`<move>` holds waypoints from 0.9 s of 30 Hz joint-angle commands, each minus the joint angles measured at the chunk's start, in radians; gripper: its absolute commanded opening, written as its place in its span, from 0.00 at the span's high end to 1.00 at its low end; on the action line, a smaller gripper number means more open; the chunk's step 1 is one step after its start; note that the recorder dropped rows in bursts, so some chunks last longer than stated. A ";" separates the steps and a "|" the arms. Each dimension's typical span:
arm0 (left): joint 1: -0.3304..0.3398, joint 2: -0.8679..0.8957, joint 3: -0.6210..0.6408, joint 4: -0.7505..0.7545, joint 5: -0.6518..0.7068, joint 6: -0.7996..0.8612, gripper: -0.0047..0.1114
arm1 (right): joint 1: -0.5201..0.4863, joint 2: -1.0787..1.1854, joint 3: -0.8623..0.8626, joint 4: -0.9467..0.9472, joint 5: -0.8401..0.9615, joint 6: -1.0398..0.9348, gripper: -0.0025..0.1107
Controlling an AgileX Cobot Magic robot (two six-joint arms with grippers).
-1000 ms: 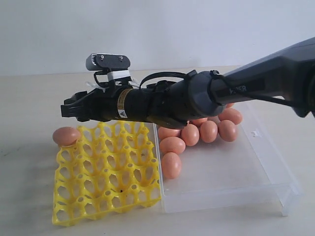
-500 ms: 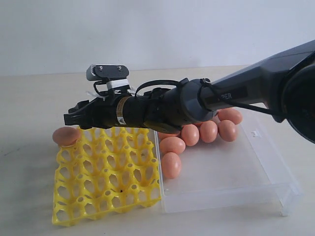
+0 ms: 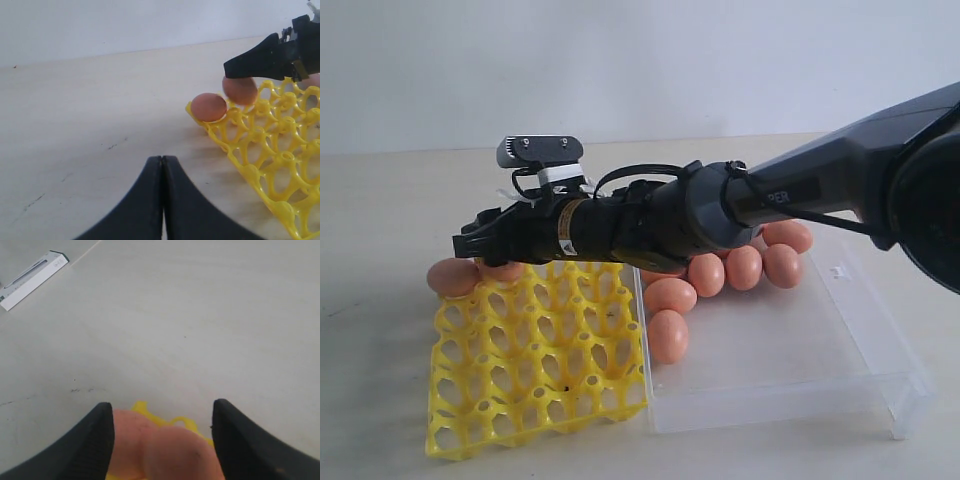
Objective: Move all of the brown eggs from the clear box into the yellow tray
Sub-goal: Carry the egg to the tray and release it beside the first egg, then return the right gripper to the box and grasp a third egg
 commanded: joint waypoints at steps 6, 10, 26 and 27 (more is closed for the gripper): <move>-0.004 -0.006 -0.004 -0.001 -0.010 -0.002 0.96 | 0.001 -0.007 -0.007 -0.004 0.003 0.001 0.47; -0.004 -0.006 -0.004 -0.001 -0.010 -0.004 0.96 | 0.001 -0.071 -0.007 -0.010 0.044 0.002 0.47; -0.004 -0.006 -0.004 -0.001 -0.010 -0.002 0.96 | -0.059 -0.595 0.274 0.124 0.739 -0.301 0.64; -0.004 -0.006 -0.004 -0.001 -0.010 -0.002 0.96 | -0.079 -0.589 0.274 0.168 0.793 -0.358 0.64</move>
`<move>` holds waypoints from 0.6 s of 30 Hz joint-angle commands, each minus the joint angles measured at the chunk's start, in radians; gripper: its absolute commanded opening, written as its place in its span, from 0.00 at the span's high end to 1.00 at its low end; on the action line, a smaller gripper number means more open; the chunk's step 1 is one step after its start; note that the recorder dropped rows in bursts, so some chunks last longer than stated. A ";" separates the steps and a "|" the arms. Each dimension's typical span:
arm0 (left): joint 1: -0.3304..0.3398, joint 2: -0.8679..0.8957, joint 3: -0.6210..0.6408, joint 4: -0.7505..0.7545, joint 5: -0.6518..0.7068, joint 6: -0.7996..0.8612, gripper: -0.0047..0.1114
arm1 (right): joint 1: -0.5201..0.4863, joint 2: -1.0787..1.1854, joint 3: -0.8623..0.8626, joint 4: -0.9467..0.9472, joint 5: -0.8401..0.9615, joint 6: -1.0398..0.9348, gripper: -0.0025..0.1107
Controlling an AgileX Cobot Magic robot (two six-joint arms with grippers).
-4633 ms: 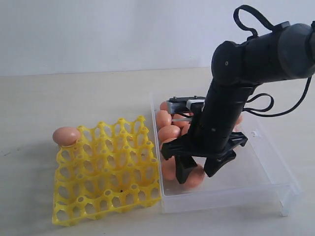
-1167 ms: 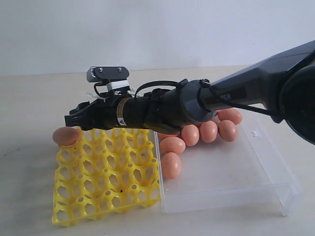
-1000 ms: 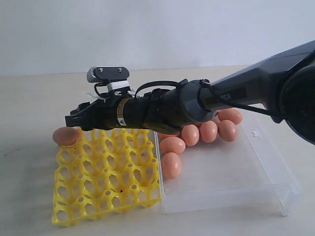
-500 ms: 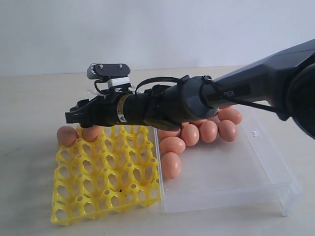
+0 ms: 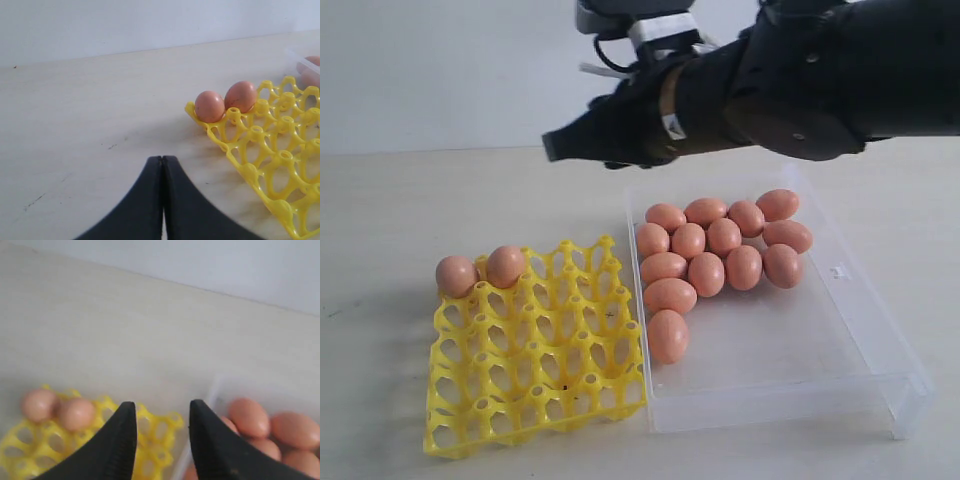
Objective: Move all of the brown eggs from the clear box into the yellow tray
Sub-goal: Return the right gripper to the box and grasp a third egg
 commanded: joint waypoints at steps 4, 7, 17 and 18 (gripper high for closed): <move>-0.004 -0.006 -0.004 -0.001 -0.010 -0.002 0.96 | -0.147 0.036 0.022 0.277 0.298 -0.348 0.63; -0.004 -0.006 -0.004 -0.001 -0.010 -0.002 0.96 | -0.226 0.105 -0.029 0.443 0.397 -0.513 0.63; -0.004 -0.006 -0.004 -0.001 -0.010 -0.002 0.96 | -0.342 0.314 -0.254 0.684 0.592 -0.738 0.63; -0.004 -0.006 -0.004 -0.001 -0.010 -0.002 0.96 | -0.345 0.329 -0.272 0.687 0.600 -0.744 0.63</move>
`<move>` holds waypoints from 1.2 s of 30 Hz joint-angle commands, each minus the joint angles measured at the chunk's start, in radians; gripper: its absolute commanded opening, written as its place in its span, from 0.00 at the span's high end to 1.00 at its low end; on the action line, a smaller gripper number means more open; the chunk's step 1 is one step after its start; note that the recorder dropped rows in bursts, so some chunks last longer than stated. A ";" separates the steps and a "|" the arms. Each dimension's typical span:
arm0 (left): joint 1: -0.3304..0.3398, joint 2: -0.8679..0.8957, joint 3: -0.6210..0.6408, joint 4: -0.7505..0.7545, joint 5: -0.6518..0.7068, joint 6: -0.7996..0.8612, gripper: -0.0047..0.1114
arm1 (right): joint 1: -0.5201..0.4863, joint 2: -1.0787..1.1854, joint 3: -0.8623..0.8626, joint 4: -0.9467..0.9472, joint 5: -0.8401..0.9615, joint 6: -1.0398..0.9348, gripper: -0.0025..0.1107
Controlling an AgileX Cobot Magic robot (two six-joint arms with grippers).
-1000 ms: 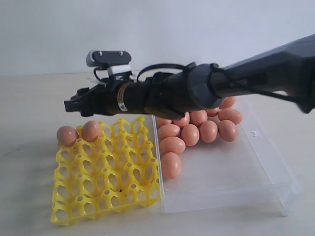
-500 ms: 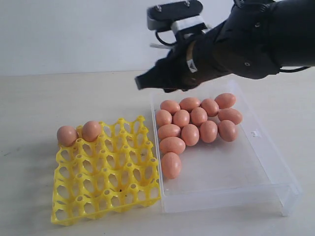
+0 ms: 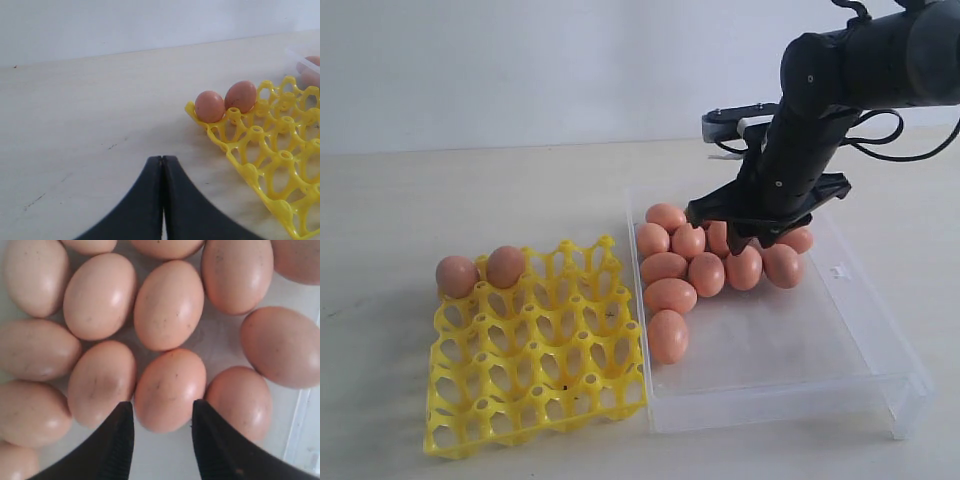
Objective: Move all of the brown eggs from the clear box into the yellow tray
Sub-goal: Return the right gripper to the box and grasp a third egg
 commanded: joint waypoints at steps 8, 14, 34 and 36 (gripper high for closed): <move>-0.004 -0.006 -0.004 -0.001 -0.010 -0.002 0.96 | -0.035 0.142 -0.150 0.085 0.057 -0.048 0.61; -0.004 -0.006 -0.004 -0.001 -0.010 -0.002 0.96 | -0.052 0.178 -0.150 0.083 0.101 -0.053 0.47; -0.004 -0.006 -0.004 -0.001 -0.010 -0.003 0.96 | -0.050 0.176 -0.148 0.129 0.133 -0.162 0.85; -0.004 -0.006 -0.004 -0.001 -0.010 -0.003 0.96 | -0.050 0.157 -0.148 0.129 0.120 -0.181 0.98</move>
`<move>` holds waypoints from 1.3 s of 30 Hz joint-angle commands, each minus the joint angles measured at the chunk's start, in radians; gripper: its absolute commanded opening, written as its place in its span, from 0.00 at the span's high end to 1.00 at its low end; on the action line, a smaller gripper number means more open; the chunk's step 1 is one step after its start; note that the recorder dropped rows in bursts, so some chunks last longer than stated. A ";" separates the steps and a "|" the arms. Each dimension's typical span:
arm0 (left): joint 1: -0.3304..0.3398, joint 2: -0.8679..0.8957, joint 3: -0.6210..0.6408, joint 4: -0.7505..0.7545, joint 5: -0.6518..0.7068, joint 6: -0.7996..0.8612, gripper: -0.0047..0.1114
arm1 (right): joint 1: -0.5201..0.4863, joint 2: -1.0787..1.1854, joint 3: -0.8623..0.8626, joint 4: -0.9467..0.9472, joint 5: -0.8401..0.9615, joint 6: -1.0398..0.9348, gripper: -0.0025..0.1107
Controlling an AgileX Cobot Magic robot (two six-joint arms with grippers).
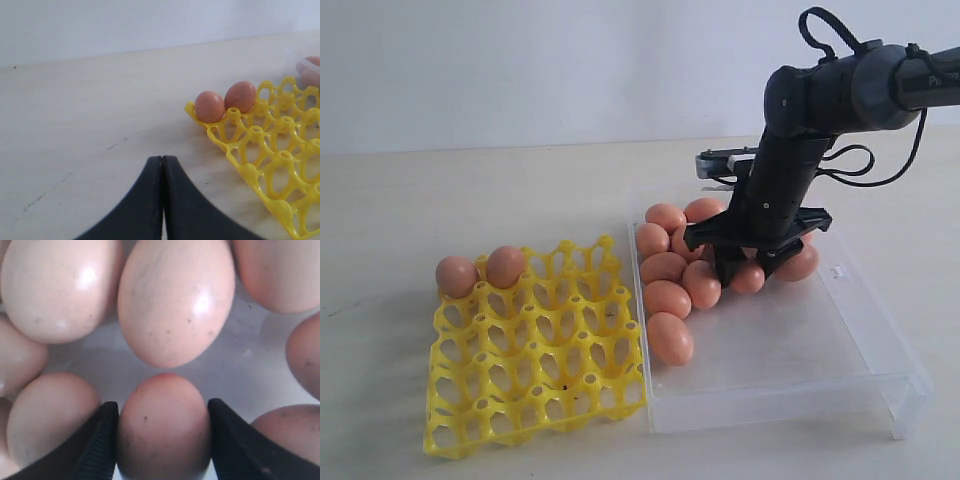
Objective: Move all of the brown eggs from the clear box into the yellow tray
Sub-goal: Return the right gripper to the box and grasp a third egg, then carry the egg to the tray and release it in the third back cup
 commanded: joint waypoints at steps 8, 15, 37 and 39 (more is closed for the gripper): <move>-0.004 -0.006 -0.004 -0.001 -0.010 -0.002 0.96 | 0.031 -0.173 -0.005 0.006 -0.089 -0.065 0.98; -0.004 -0.006 -0.004 -0.001 -0.010 -0.003 0.96 | 0.216 -0.312 0.144 0.031 -0.501 -0.065 0.98; -0.004 -0.006 -0.004 -0.001 -0.010 -0.003 0.96 | 0.396 0.064 0.051 0.053 -0.991 0.146 0.86; -0.004 -0.006 -0.004 -0.001 -0.010 -0.003 0.96 | 0.401 0.075 0.039 0.068 -0.976 0.149 0.86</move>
